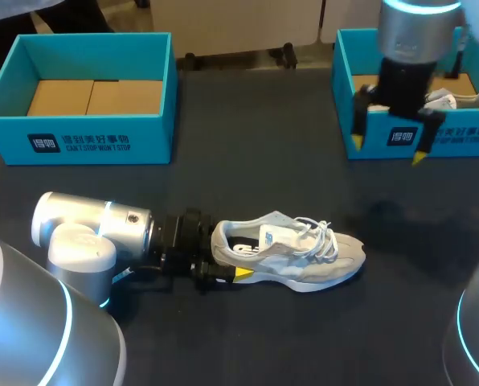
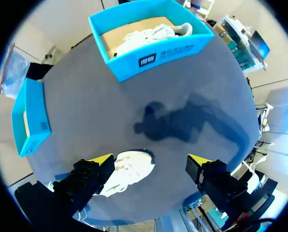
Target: Take the shoe out of the shoebox, open the shoe tongue, remove and reinsert the insole, then place the shoe into the shoebox
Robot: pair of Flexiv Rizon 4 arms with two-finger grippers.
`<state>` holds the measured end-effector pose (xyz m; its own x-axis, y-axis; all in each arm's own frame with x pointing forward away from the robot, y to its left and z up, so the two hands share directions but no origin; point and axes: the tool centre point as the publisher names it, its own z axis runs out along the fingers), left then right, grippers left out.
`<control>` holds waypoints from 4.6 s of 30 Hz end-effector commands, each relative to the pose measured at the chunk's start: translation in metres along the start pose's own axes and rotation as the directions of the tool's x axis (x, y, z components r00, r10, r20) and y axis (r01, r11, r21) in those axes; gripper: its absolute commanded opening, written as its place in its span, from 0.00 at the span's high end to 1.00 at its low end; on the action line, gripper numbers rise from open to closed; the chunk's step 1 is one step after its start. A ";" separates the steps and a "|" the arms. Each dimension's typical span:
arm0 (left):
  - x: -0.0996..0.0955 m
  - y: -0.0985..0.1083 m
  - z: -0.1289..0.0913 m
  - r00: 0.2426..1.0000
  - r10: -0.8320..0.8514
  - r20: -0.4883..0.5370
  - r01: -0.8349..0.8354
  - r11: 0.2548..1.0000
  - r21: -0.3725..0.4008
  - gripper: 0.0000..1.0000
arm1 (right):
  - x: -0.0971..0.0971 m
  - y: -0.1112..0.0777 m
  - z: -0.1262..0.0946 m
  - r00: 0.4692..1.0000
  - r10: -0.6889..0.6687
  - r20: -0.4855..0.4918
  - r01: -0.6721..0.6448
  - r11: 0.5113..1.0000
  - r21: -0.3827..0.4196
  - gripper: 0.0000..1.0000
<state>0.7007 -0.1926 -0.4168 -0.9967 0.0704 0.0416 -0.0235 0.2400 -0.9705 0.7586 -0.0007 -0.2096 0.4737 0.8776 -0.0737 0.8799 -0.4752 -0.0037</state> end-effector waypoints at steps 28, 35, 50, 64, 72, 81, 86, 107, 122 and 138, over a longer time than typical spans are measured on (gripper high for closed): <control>-0.001 0.001 0.000 1.000 0.000 -0.001 0.000 1.000 -0.001 1.00 | 0.105 -0.105 0.023 0.984 -0.170 0.053 0.175 0.977 -0.120 0.00; -0.001 0.001 0.000 1.000 0.000 -0.001 0.000 1.000 -0.001 1.00 | 0.133 -0.129 0.031 0.966 -0.254 0.050 0.259 0.957 -0.129 0.00; -0.001 0.001 0.000 1.000 0.000 -0.001 0.000 1.000 -0.001 1.00 | 0.145 -0.136 0.054 0.961 -0.220 0.166 0.239 0.966 -0.103 0.00; -0.001 0.001 0.000 1.000 0.000 -0.001 0.000 1.000 -0.001 1.00 | 0.141 -0.156 0.092 0.970 -0.138 0.202 0.163 0.980 -0.112 0.00; -0.001 0.001 0.000 1.000 0.000 -0.001 0.000 1.000 -0.001 1.00 | 0.141 -0.158 0.108 0.964 -0.111 0.243 0.150 0.978 -0.148 0.00; -0.001 0.001 0.000 1.000 0.000 -0.001 0.000 1.000 -0.001 1.00 | 0.136 -0.152 0.123 0.963 -0.074 0.261 0.123 0.976 -0.177 0.00; -0.001 0.001 0.000 1.000 0.000 -0.001 0.000 1.000 -0.001 1.00 | 0.125 -0.148 0.129 0.969 -0.049 0.244 0.096 0.978 -0.185 0.00; -0.001 0.001 0.000 1.000 0.000 -0.001 0.000 1.000 -0.001 1.00 | 0.088 -0.129 0.120 0.986 0.086 0.145 -0.051 0.973 -0.227 0.00; -0.001 0.001 0.000 1.000 0.000 -0.001 0.000 1.000 -0.001 1.00 | 0.088 -0.123 0.120 0.995 0.072 0.064 -0.061 0.986 -0.152 0.67; -0.001 0.001 0.000 1.000 0.000 -0.001 0.000 1.000 -0.001 1.00 | 0.060 -0.109 0.100 0.998 -0.019 -0.064 0.014 0.997 -0.071 1.00</control>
<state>0.7008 -0.1926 -0.4167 -0.9966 0.0705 0.0416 -0.0235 0.2400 -0.9705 0.6939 0.1183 -0.3182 0.2411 0.9644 -0.1091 0.9702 -0.2367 0.0515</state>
